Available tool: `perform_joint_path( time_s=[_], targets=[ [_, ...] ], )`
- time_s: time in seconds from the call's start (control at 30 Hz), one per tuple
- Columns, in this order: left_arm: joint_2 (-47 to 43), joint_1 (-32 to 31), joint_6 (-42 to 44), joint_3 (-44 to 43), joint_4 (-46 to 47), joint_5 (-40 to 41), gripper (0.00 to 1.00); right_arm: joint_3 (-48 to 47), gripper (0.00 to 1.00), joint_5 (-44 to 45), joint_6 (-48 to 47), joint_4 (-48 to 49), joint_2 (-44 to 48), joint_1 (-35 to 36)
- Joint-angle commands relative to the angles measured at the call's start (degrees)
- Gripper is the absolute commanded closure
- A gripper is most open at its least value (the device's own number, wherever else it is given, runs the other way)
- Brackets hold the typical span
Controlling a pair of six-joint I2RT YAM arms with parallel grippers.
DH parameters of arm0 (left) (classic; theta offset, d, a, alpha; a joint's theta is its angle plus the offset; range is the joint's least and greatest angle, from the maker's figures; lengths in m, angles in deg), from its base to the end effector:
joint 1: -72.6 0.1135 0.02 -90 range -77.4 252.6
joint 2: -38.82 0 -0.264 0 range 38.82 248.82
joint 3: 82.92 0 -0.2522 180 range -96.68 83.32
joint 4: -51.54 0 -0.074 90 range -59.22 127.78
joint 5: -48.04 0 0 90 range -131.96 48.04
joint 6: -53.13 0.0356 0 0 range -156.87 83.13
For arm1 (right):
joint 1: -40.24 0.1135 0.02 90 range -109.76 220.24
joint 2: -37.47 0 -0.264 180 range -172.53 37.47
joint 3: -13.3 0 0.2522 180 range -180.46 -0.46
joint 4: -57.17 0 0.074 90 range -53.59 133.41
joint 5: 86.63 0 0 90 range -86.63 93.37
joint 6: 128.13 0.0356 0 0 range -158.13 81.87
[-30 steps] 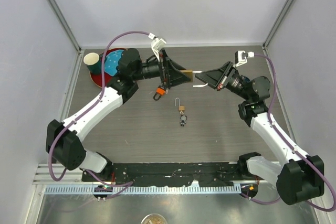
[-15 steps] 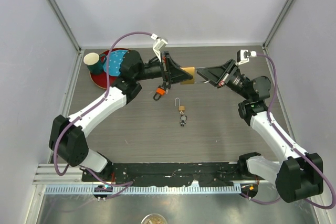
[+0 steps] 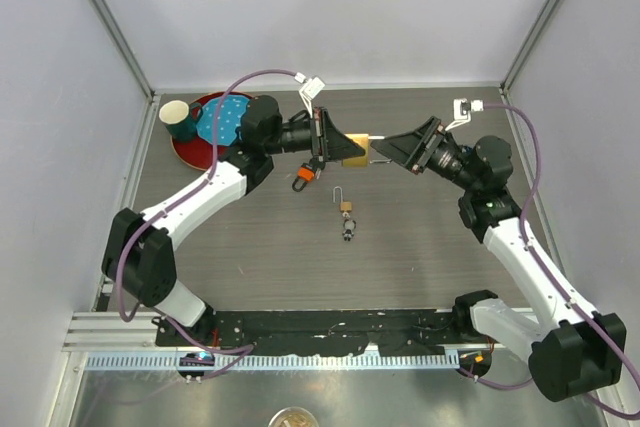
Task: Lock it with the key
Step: Lock the lock.
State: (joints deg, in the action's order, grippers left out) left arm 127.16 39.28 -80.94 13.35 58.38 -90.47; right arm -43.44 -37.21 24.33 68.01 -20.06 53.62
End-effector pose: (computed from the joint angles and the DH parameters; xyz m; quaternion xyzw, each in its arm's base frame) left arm 0.2872 -0.2207 0.3609 0.2356 0.6570 -0.6331 0.3348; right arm 0.2183 0.0757 0.3504 0.0085 0.6585 0.6175 0.4301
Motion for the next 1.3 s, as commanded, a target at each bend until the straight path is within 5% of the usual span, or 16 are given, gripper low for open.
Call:
perform_joint_path(
  time_s=[0.0, 0.33, 0.6, 1.27],
  targets=[
    [-1.23, 2.38, -5.40, -1.05, 3.75, -0.44, 1.00, -7.81, 0.19, 6.73, -21.63, -22.96, 2.61, 0.15],
    [-5.19, 8.61, -13.13, 7.04, 7.59, -3.08, 1.00, -12.47, 0.16, 12.98, -32.13, -36.99, -0.11, -0.11],
    [-9.67, 14.42, -25.26, 17.32, 17.72, -2.64, 1.00, -16.34, 0.34, 7.97, -31.34, -38.31, -8.11, 1.02],
    [-14.42, 15.13, -18.15, 18.38, 6.47, -0.88, 1.00, -24.60, 0.39, 9.28, -27.91, -30.92, -18.66, 10.87]
  ],
)
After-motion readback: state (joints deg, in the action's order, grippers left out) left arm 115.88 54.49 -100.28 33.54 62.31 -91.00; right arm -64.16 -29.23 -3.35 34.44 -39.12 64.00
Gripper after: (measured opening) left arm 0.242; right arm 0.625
